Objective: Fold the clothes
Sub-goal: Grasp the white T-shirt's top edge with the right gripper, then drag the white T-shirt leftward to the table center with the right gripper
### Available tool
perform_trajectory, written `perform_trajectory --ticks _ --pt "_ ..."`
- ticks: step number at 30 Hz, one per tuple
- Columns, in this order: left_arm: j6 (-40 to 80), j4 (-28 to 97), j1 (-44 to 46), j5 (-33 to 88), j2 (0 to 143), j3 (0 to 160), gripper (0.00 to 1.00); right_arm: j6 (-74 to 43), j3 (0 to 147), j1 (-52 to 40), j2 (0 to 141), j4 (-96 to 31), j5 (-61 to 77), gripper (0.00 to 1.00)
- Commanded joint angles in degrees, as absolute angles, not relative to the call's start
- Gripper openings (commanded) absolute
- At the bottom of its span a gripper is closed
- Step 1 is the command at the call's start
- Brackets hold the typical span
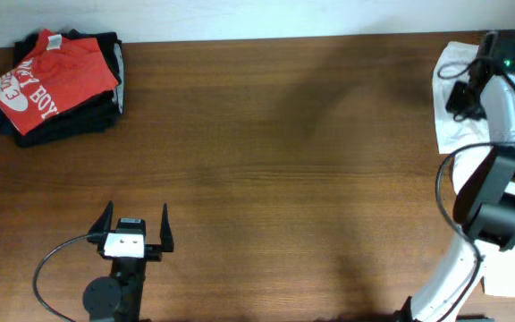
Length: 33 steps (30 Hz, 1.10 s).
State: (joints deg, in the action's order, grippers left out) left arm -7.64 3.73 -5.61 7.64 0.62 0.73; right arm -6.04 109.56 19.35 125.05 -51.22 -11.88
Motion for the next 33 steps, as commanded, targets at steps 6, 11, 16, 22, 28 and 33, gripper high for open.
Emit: perform_trajectory --ticks 6,11,16,22,28,33 --pt "-7.3 3.9 -5.9 7.8 0.3 0.5 0.99 -8.2 112.0 -3.1 111.7 -51.0 9.2 0.04" --pt "-7.3 3.9 -5.9 7.8 0.3 0.5 0.99 -8.2 112.0 -22.1 111.8 -48.3 13.3 0.04" --pt "-7.3 3.9 -5.9 7.8 0.3 0.5 0.99 -8.3 112.0 -35.0 111.8 -48.2 21.4 0.04" --pt "-7.3 3.9 -5.9 7.8 0.3 0.5 0.99 -8.3 112.0 -39.0 111.8 -50.6 32.6 0.32" --pt "-7.3 3.9 -5.9 7.8 0.3 0.5 0.99 -8.3 115.7 -36.2 110.4 -65.7 29.9 0.99" --pt "-7.3 3.9 -5.9 7.8 0.3 0.5 0.99 -9.5 127.0 -28.7 107.2 -87.7 21.8 0.99"
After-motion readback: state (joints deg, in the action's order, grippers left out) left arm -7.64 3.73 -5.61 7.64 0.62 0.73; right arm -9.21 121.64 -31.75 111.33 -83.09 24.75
